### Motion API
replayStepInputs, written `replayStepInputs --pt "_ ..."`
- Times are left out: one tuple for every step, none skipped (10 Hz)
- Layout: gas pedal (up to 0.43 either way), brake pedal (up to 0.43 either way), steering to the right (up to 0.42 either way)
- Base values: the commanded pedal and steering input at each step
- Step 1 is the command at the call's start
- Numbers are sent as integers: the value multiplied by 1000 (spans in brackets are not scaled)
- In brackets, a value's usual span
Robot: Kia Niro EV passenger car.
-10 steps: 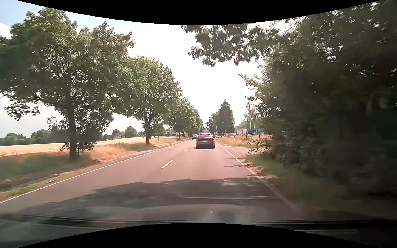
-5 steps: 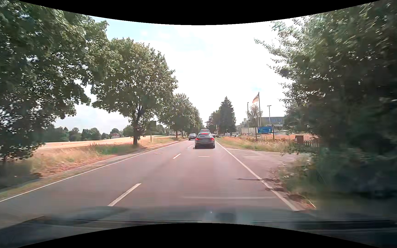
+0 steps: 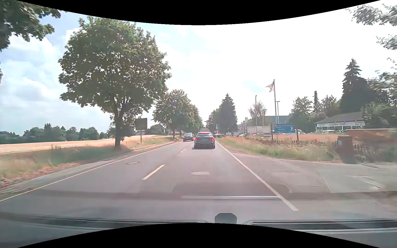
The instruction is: Follow the waypoints while adhering to traffic rules and regulations
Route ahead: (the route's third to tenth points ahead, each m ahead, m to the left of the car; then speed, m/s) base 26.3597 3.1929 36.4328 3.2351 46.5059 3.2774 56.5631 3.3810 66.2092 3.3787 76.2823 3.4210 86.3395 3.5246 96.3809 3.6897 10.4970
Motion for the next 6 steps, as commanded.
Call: replayStepInputs --pt "0 6 -2" --pt "0 12 -3" --pt "0 12 -2" --pt "0 12 -2" --pt "0 12 -3" --pt "0 18 -2"
